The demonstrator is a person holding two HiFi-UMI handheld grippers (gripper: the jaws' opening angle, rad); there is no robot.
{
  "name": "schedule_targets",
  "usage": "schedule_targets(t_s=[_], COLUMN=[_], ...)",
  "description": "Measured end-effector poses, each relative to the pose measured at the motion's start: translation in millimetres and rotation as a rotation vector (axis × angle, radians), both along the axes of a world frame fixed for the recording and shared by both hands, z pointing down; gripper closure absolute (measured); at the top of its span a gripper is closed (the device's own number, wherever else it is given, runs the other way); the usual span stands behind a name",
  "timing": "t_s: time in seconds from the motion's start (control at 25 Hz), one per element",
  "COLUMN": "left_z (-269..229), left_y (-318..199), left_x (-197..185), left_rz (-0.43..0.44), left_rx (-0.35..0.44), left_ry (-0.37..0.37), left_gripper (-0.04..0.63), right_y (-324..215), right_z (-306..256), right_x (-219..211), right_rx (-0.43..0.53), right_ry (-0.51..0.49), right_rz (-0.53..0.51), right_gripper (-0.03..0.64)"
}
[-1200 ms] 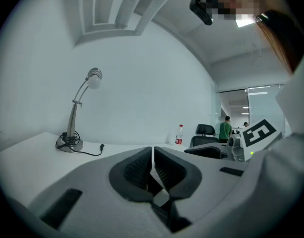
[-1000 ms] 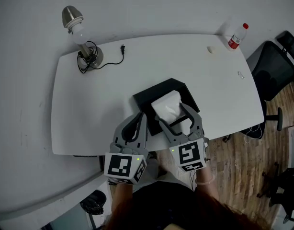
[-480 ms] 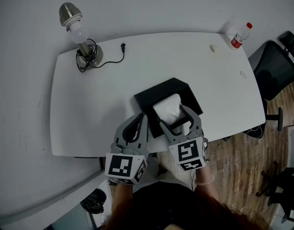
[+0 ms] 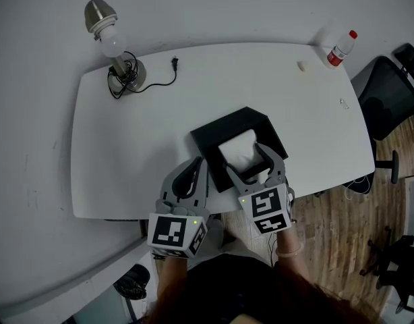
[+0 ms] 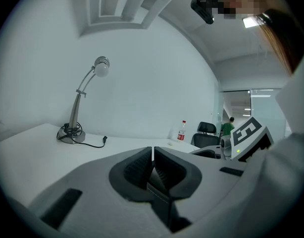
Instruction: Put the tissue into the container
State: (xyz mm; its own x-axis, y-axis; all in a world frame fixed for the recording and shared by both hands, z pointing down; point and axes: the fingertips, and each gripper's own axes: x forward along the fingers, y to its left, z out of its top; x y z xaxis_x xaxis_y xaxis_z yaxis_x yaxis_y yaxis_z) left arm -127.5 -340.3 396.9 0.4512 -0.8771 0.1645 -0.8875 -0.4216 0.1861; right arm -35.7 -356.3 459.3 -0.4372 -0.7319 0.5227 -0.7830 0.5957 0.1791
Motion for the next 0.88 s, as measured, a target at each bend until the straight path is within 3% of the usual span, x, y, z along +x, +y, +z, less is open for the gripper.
schedule_targets(t_s=[0.24,0.56,0.76,0.8,0.88], left_z=[-0.8,-7.9,-14.4,-16.1,-19.7], left_y=[3.0,14.2,27.3,30.4,37.0], left_x=[0.4,-0.6,0.8,1.5,2.5], left_rz=[0.005,-0.003,-0.007,-0.006,-0.006], left_rx=[0.004,0.020,0.037,0.042,0.052], left_ry=[0.001,-0.009,-0.017,-0.018,-0.020], left_gripper=[0.558,0.558,0.558,0.558,0.558], right_y=[-0.6,5.4,17.7,20.8,27.1], right_z=[-1.0,-26.3,-38.3,-40.6,-45.6], right_x=[-0.1,-1.0,-0.3,0.8,3.9], right_rx=[0.013,0.071,0.102,0.109,0.131], right_ry=[-0.003,-0.120,-0.138,-0.137,-0.133], right_rz=[0.010,0.036,0.040,0.045,0.059], right_gripper=[0.267,0.267,0.270,0.281,0.372])
